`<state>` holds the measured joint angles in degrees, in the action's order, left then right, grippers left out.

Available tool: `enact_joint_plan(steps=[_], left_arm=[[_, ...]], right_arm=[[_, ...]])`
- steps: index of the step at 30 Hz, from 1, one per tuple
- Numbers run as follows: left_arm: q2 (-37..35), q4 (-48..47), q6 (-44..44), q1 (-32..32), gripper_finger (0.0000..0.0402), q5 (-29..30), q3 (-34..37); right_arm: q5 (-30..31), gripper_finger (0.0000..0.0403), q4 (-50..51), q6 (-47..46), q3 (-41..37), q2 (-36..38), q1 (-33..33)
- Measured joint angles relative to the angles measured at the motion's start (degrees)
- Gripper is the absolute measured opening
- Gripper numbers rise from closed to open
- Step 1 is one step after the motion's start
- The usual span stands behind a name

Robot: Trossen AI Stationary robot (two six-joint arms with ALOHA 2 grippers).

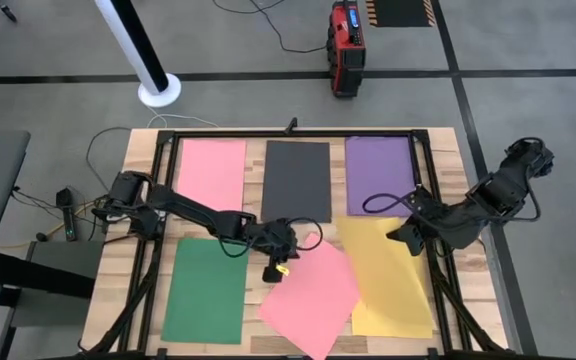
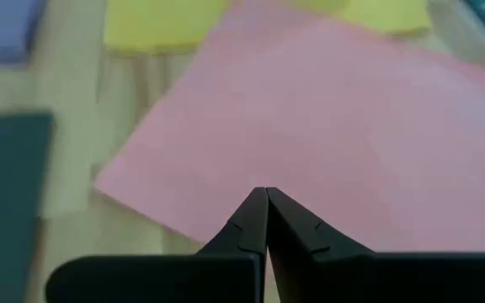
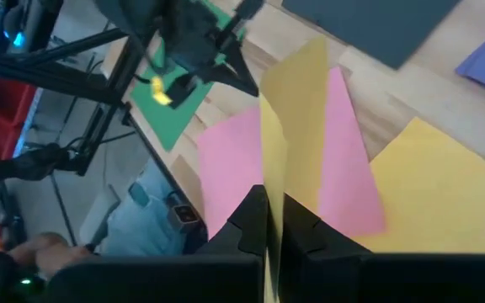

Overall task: Organize paper
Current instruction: Stack the left yellow paper on the other yellow paper

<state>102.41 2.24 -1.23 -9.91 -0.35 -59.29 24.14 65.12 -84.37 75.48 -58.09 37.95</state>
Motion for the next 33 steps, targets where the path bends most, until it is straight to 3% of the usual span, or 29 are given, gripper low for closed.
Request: enact_joint_plan(steps=[4,8,18,25,29,33], left_arm=[[3.2,3.9,-1.9,0.7,0.0,-2.7,0.0],[6.1,4.7,-3.1,1.1,0.0,-1.3,-1.1],[16.3,1.7,0.4,2.5,0.0,-0.3,-12.0],[20.5,-9.9,5.9,1.8,0.0,8.9,-19.9],[20.1,-13.7,5.8,1.1,0.0,14.5,-20.2],[19.8,-16.9,2.4,0.9,0.0,16.4,-20.2]], right_arm=[[0.0,0.0,-0.6,-1.2,0.0,0.5,0.3],[0.0,0.0,-0.8,-1.3,0.0,0.8,0.3],[0.0,0.0,-0.5,-1.1,0.0,0.7,0.3],[0.0,0.0,1.2,-0.7,0.0,0.7,0.3],[0.0,0.0,1.4,-0.7,0.0,0.7,0.3],[0.0,0.0,2.2,-1.0,0.0,0.7,0.3]])
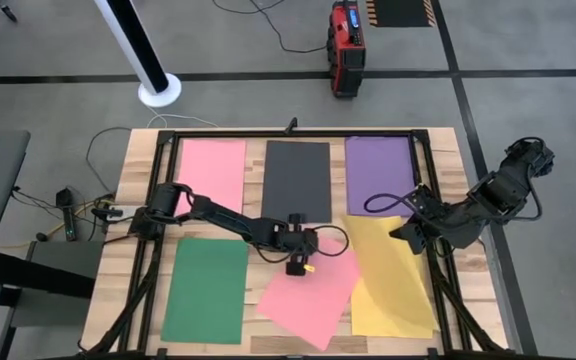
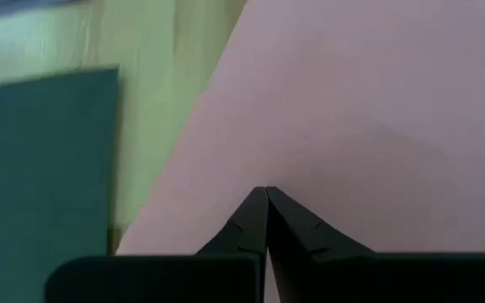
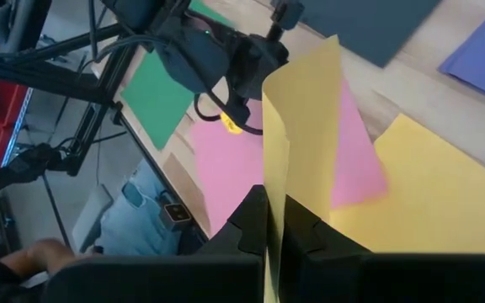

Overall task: Organize paper
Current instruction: Stack the left yellow paper on the other yellow paper

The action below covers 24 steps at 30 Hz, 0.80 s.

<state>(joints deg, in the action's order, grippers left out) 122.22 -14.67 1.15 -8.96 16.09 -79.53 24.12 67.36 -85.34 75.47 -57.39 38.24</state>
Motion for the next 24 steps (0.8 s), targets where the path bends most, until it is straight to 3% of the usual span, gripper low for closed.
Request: enact_joint_plan(steps=[13,24], left_arm=[[0.0,-8.7,-13.1,-1.4,0.0,4.5,0.1],[0.0,-14.5,-15.9,-4.1,0.0,7.3,0.2]], right_arm=[[0.0,0.0,1.1,-0.2,0.0,0.0,0.0],[0.0,0.0,1.5,0.1,0.0,0.0,0.0]])
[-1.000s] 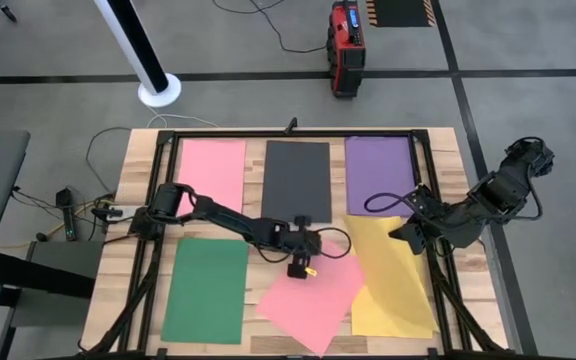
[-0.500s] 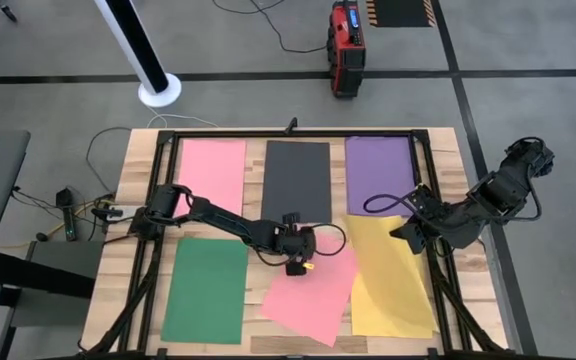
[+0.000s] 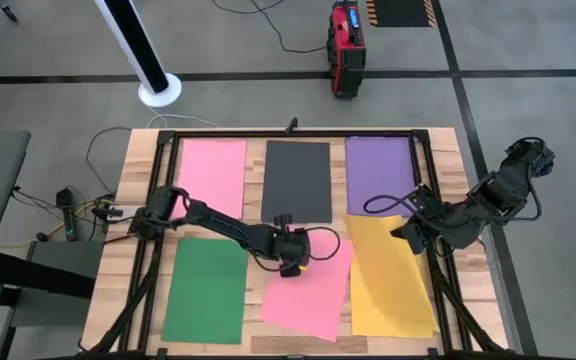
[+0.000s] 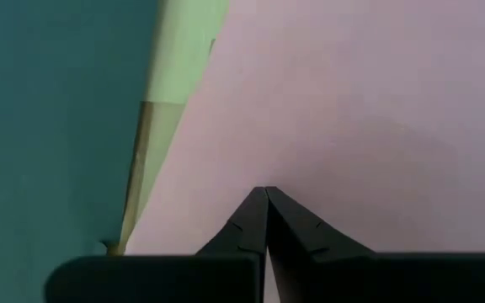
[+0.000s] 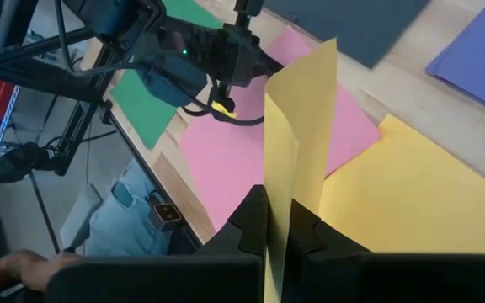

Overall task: Organize paper
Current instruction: Stack the left yellow paper on the other yellow paper, then move the yellow paper to the bottom right directly on top of another

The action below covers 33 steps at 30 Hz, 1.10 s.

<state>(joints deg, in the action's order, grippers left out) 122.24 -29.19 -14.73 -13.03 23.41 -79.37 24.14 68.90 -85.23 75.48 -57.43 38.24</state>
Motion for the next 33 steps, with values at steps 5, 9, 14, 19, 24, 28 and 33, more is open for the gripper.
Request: enact_joint_plan(steps=[5,9,14,19,24,28,33], left_arm=[[-0.2,-0.3,-0.4,-0.7,0.0,1.3,0.2],[-2.8,2.4,-2.2,-0.7,0.0,0.4,3.6],[-8.3,7.4,-5.0,-0.2,0.0,-1.6,11.7],[-12.9,14.3,-8.1,0.3,0.0,-3.2,18.7],[-14.6,16.7,-9.3,0.3,0.0,-3.4,20.6],[-15.5,17.2,-8.2,0.3,0.0,-3.7,20.7],[-17.1,18.5,-6.6,0.3,0.0,-3.1,20.6]], right_arm=[[0.0,0.0,0.0,0.0,0.0,0.0,0.0],[0.0,0.0,0.1,0.2,0.0,0.0,0.0],[0.0,0.0,0.2,0.3,0.0,0.0,0.0],[0.1,0.0,0.2,0.3,0.0,0.0,0.0],[1.1,0.0,-0.1,0.2,0.0,0.0,0.0],[1.8,0.0,-2.5,1.0,0.0,0.1,0.0],[1.6,0.0,-7.5,1.4,0.0,1.1,1.0]])
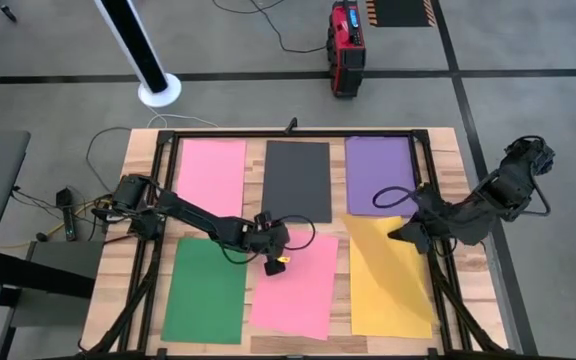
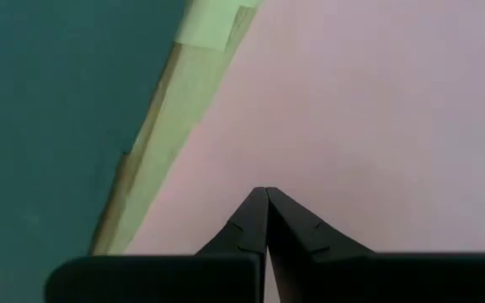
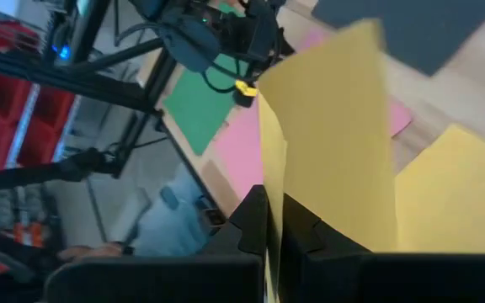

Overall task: Organize paper
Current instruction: Move the yellow paper to the bottom right directly on top of another

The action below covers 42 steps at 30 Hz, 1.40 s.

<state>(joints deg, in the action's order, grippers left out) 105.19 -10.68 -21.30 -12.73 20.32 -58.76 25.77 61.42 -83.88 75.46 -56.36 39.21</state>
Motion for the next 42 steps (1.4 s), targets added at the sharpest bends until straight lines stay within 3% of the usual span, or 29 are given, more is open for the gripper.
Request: enact_joint_plan(steps=[16,25,28,35,42], left_arm=[[-0.1,1.1,4.1,1.2,0.0,2.3,-0.1],[-3.9,0.2,8.3,1.2,0.0,3.4,-0.2],[-6.0,-0.7,9.5,1.4,0.0,3.7,-0.2],[-8.4,-2.7,10.4,2.6,0.0,4.2,-0.2],[-8.4,-3.0,10.8,2.8,0.0,4.3,-0.2]], right_arm=[[-0.5,0.0,-9.0,-16.6,0.0,-5.8,7.4],[-0.4,0.0,-10.5,-15.3,0.0,-6.3,5.6],[-0.1,0.0,-8.5,-15.5,0.0,-6.5,4.3],[-3.2,0.0,1.5,-25.7,-3.9,-7.6,3.4],[-3.2,0.0,6.8,-26.7,-7.5,-7.8,3.4]])
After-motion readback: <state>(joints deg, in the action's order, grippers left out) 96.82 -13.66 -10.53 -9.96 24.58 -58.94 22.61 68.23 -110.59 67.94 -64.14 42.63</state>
